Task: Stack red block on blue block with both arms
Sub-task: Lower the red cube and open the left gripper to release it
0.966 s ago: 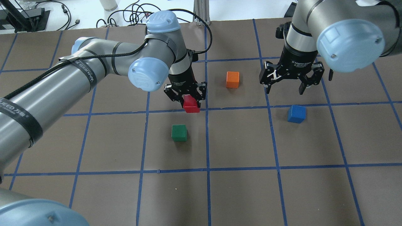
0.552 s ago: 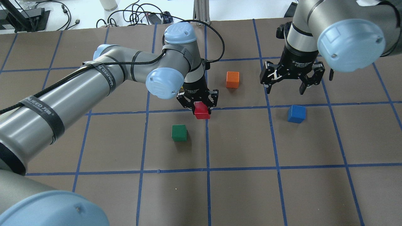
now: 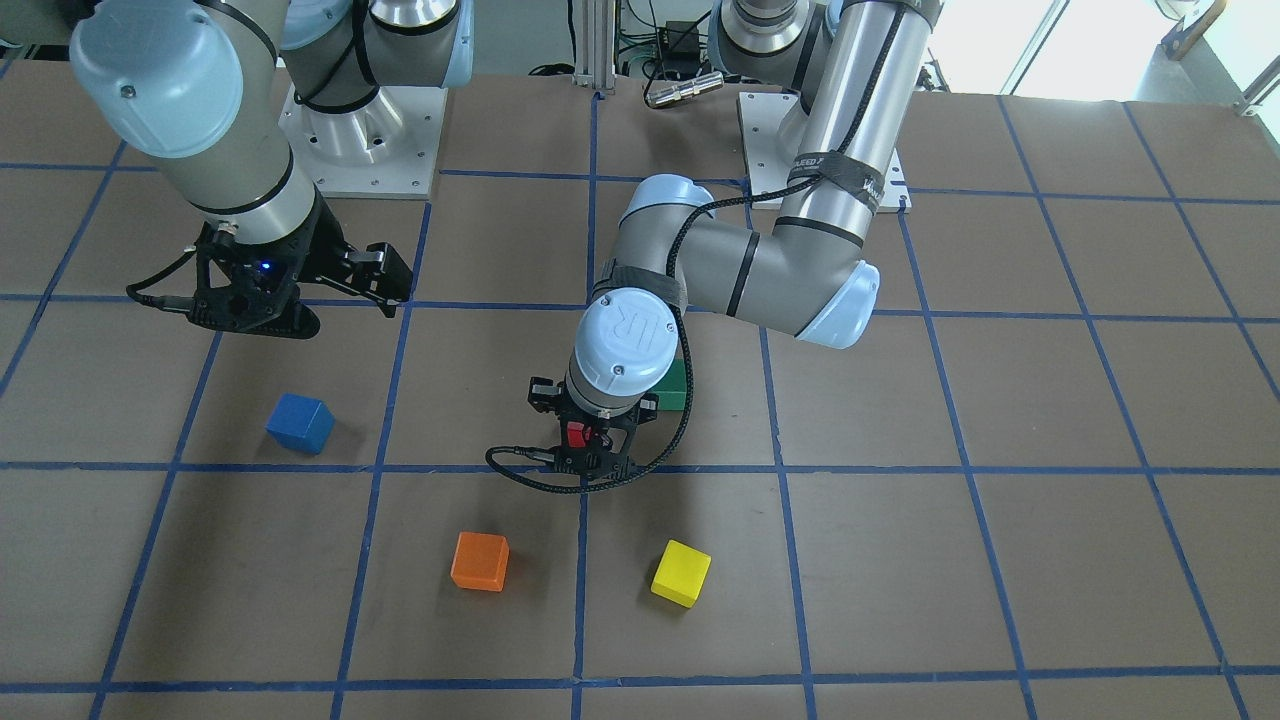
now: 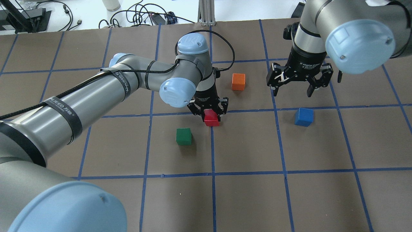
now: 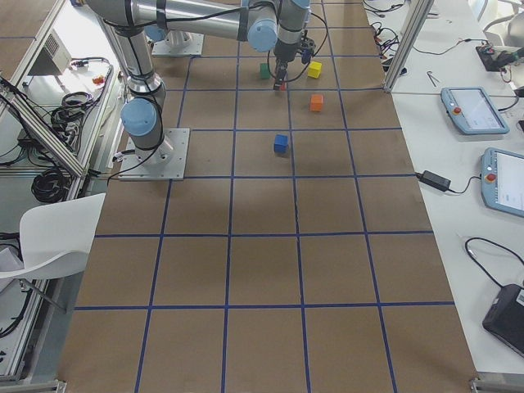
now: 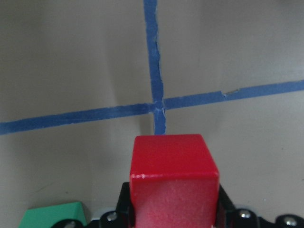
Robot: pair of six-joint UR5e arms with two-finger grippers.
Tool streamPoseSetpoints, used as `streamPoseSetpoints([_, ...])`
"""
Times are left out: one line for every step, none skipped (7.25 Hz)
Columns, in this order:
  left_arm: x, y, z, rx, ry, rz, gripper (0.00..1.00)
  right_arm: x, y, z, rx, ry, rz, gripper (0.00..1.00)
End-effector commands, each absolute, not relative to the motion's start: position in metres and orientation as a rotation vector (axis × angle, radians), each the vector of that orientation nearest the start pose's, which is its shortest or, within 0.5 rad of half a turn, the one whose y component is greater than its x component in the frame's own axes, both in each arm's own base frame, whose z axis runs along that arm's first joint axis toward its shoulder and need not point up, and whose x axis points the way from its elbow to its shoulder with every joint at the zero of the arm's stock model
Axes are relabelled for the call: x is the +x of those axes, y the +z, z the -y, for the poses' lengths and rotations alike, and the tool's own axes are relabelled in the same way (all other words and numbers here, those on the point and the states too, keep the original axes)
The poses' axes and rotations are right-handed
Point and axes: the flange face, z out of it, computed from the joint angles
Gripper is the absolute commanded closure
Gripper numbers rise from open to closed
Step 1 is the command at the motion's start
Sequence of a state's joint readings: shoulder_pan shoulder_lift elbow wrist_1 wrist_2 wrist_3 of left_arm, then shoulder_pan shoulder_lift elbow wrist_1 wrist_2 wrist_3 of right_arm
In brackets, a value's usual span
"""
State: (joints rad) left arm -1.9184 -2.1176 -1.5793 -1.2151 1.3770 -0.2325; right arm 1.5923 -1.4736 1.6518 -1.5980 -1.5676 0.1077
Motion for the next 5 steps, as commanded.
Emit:
streamPoseSetpoints([-0.364, 0.206, 0.542, 0.159, 0.390, -3.241, 0.04, 0.144, 0.404, 0.508, 0.135, 0.231, -3.138, 0.00])
streamPoseSetpoints([-0.363, 0.216, 0.542, 0.162, 0.366, -3.242, 0.01, 0.144, 0.407, 0.509, 0.137, 0.222, -3.140, 0.00])
streamPoseSetpoints([-0.358, 0.236, 0.544, 0.159, 0.328, -3.251, 0.00, 0.144, 0.409, 0.508, 0.140, 0.212, -3.139, 0.00])
streamPoseSetpoints([-0.344, 0.259, 0.560, 0.122, 0.277, -3.258, 0.00, 0.145, 0.412, 0.509, 0.145, 0.205, -3.137, 0.00])
streamPoseSetpoints([-0.326, 0.282, 0.573, 0.078, 0.294, -3.257, 0.00, 0.145, 0.412, 0.509, 0.152, 0.203, -3.134, 0.00])
